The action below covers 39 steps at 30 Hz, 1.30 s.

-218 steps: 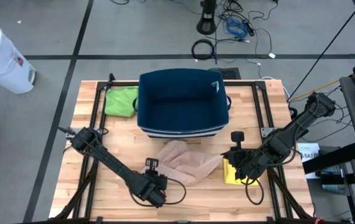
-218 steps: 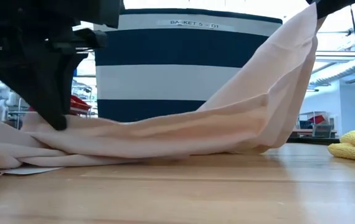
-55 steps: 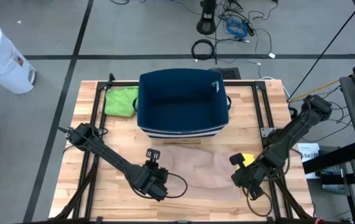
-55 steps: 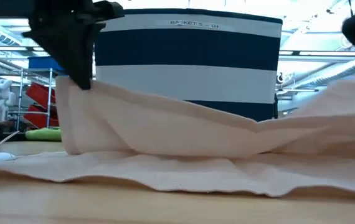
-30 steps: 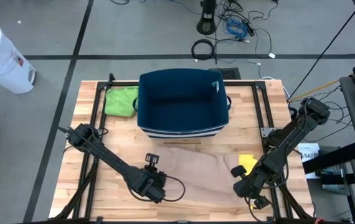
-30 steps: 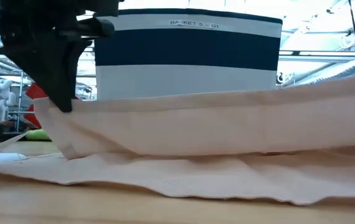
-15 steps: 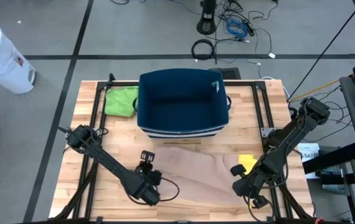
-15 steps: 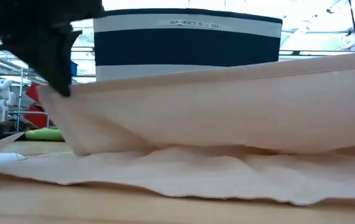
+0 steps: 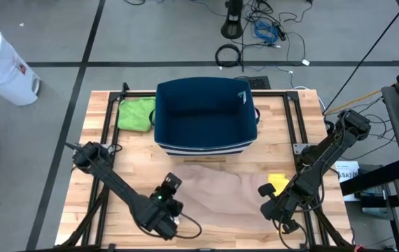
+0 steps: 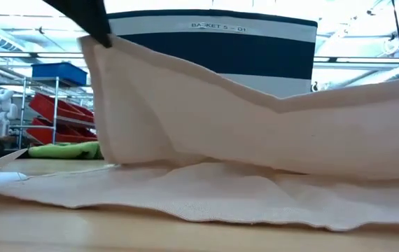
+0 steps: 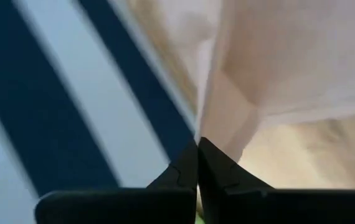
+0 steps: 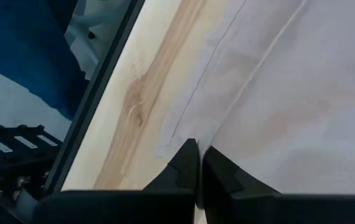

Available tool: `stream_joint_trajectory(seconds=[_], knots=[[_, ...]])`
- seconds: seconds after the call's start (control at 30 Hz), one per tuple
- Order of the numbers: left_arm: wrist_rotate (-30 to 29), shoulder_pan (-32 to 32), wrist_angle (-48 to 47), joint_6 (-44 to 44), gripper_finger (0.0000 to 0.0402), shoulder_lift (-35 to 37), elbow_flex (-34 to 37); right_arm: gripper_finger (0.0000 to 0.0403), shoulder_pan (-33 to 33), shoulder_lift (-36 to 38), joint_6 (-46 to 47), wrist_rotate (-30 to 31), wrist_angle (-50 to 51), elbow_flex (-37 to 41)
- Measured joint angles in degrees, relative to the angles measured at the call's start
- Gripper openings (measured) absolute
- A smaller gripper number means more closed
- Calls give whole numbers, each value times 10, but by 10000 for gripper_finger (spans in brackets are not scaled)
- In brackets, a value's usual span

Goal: Fold towel
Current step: Fold the light brown towel

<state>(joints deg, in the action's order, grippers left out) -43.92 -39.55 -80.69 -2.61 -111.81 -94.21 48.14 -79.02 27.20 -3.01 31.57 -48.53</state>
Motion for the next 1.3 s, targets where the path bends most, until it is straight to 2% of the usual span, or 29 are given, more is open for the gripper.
stream_joint_trajectory(seconds=[0.13, 0.27, 0.43, 0.63, 0.77, 0.93, 1.07, 1.17, 1.3], knots=[[84, -3, 18, 16, 0, 0, 10, 0, 0, 0, -3, -17, -1, 0], [89, -2, 56, 14, 0, 0, 36, 0, 0, -2, -10, -18, -8, 0], [113, 0, 167, 31, 0, 0, 79, 0, 0, -18, -19, -21, -33, 0], [115, -1, 205, 21, 0, 0, 100, 4, 2, -76, -28, -57, -44, 0], [120, -1, 227, 16, 0, 0, 108, 36, 8, -120, -28, -64, -64, 0], [163, -1, 261, 16, 0, 0, 129, 108, 15, -157, -17, -64, -84, 0], [174, -1, 272, 0, 9, 0, 142, 155, 15, -161, 8, -64, -86, 0], [174, -1, 273, -16, 23, 0, 144, 170, 16, -154, 19, -60, -85, 0], [174, -1, 280, -20, 39, 0, 144, 170, 22, -152, 19, -46, -94, 0]])
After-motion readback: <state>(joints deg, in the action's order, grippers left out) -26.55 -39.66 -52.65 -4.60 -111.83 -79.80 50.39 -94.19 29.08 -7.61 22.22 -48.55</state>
